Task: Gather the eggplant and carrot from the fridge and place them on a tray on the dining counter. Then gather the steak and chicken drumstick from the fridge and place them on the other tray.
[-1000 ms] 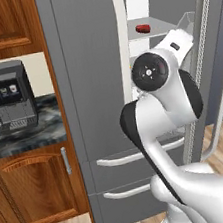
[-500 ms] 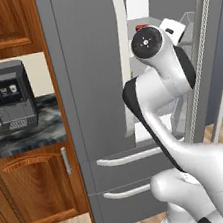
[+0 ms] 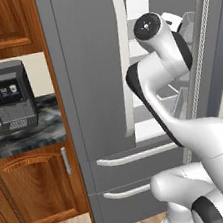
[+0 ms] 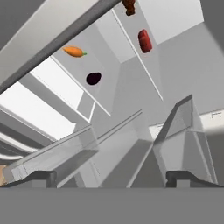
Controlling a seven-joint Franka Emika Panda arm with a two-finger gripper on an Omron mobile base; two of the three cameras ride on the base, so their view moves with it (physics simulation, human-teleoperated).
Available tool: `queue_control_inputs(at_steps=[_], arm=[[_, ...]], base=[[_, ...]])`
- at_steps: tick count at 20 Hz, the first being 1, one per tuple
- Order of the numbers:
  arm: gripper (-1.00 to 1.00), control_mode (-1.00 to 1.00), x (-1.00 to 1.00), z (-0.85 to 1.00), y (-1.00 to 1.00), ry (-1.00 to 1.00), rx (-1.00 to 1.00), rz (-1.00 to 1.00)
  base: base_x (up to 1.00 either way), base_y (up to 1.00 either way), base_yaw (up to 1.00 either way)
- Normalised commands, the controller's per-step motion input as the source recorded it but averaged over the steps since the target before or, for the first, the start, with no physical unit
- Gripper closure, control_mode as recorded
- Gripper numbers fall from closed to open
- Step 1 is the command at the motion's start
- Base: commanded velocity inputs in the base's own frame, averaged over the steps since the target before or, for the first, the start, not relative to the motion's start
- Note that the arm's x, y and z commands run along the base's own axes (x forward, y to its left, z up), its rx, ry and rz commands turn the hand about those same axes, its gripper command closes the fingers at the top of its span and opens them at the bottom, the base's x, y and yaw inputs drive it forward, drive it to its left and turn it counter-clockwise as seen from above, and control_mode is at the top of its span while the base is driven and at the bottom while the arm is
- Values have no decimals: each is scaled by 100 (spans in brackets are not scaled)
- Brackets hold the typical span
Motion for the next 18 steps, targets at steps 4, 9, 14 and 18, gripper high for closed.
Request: queue_control_inputs(at_steps=[4, 9, 14, 18], arm=[[-100, -100, 41, -20, -33, 0, -2, 0], [-100, -100, 37, -20, -35, 0, -1, 0], [-100, -100, 19, -12, -41, 0, -1, 0], [-100, -100, -5, -6, -52, 0, 0, 0]], base=[[0, 0, 0], [0, 0, 0], [0, 0, 0], [0, 0, 0]])
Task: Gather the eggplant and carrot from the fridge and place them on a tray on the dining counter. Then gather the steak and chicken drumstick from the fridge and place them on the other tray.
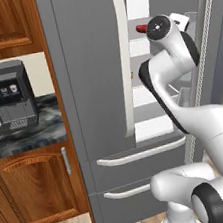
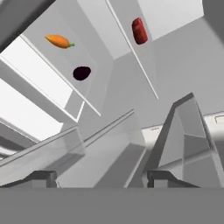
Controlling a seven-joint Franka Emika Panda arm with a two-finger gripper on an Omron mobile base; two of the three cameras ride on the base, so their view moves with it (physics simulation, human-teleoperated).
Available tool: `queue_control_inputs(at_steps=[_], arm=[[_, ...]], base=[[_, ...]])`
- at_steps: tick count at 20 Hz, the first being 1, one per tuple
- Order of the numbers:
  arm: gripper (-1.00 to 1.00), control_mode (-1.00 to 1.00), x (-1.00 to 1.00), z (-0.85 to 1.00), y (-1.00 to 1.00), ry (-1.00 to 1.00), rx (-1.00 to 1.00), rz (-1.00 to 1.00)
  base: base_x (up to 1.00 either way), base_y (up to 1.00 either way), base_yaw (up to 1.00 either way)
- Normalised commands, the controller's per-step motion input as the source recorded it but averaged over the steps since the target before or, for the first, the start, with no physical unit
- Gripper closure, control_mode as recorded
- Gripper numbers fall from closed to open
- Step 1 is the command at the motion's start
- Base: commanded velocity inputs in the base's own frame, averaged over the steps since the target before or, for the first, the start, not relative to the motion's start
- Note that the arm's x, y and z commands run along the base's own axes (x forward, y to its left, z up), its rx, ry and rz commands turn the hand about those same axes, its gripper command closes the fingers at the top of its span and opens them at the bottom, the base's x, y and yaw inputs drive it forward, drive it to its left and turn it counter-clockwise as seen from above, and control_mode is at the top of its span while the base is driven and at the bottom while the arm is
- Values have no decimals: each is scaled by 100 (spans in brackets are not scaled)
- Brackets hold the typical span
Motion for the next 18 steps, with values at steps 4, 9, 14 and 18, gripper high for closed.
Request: queue_control_inputs(at_steps=[4, 9, 14, 18], arm=[[-100, -100, -15, -5, -59, 0, 0, 0], [-100, -100, -17, -8, -77, 0, 0, -2], [-100, -100, -19, -11, -87, 0, 0, -4], [-100, -100, -15, -12, -93, 0, 0, -5]], base=[[0, 0, 0], [0, 0, 0], [0, 0, 0], [0, 0, 0]])
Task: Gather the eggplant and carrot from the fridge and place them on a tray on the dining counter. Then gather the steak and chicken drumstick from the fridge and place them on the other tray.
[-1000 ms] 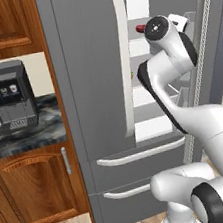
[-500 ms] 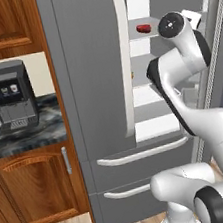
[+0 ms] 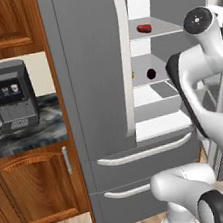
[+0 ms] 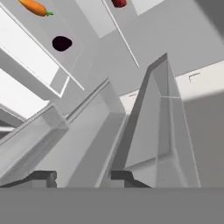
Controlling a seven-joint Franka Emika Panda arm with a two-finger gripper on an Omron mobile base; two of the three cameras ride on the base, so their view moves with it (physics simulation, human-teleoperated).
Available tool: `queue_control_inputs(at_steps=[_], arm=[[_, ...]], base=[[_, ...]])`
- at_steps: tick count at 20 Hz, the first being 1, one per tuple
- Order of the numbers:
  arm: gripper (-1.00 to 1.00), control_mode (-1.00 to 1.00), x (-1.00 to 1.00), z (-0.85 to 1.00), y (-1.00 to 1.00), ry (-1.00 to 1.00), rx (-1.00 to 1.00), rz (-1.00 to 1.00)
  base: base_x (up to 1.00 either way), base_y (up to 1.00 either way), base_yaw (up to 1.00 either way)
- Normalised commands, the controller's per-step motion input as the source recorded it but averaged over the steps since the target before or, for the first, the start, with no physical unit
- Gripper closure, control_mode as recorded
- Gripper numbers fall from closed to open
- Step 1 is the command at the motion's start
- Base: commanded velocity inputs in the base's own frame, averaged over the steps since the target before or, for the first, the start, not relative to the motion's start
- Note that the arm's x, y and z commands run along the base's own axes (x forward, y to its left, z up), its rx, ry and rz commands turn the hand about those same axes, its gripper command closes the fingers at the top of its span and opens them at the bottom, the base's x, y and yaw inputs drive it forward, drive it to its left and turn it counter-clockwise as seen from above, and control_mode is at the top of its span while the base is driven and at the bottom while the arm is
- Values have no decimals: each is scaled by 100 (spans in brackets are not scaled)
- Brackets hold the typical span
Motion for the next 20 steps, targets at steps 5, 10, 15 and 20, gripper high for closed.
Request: queue_control_inputs(at_steps=[5, 10, 15, 20], arm=[[-100, -100, -11, -15, -98, 0, 0, -6], [-100, -100, -2, -14, -97, 2, 0, -5], [-100, -100, 0, -10, -88, 3, 0, -4], [-100, -100, 2, -3, -68, 1, 0, 0]], base=[[0, 0, 0], [0, 0, 0], [0, 0, 0], [0, 0, 0]])
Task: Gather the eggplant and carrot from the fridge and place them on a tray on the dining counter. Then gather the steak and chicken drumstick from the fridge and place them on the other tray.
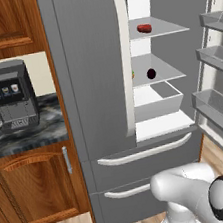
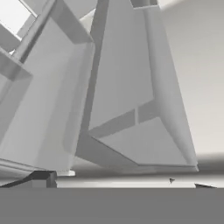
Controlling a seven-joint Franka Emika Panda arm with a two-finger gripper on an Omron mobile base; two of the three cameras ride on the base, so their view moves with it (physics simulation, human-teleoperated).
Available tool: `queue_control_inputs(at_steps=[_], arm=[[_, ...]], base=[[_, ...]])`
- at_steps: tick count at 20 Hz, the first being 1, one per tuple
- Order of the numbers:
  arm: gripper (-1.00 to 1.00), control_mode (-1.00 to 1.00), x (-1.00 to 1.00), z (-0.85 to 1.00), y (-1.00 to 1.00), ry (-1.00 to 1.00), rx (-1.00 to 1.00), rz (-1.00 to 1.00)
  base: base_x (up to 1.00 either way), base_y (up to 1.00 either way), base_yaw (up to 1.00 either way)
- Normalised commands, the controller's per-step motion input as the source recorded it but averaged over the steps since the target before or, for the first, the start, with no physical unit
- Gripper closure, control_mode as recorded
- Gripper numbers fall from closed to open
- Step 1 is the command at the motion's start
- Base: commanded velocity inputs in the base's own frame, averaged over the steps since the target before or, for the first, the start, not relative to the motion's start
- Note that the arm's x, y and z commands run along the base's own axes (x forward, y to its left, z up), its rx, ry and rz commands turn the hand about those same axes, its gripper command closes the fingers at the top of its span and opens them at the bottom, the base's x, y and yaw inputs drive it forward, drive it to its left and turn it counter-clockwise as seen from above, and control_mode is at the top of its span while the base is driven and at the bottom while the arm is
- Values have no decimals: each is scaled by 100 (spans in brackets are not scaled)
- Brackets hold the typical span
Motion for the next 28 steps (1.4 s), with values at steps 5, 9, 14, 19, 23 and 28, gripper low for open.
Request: queue_control_inputs(at_steps=[5, 9, 14, 19, 23, 28], arm=[[-100, -100, -26, 0, 7, -1, 0, 0], [-100, -100, -49, 0, 86, 0, 0, 0], [-100, -100, -31, 0, 99, 0, 0, 4], [-100, -100, -2, -11, 100, 0, 2, 8], [-100, -100, 0, -25, 100, 0, 16, 13], [-100, -100, 6, -18, 98, 0, 29, 18]], base=[[0, 0, 0], [0, 0, 0], [0, 0, 0], [0, 0, 0], [0, 0, 0], [0, 0, 0]])
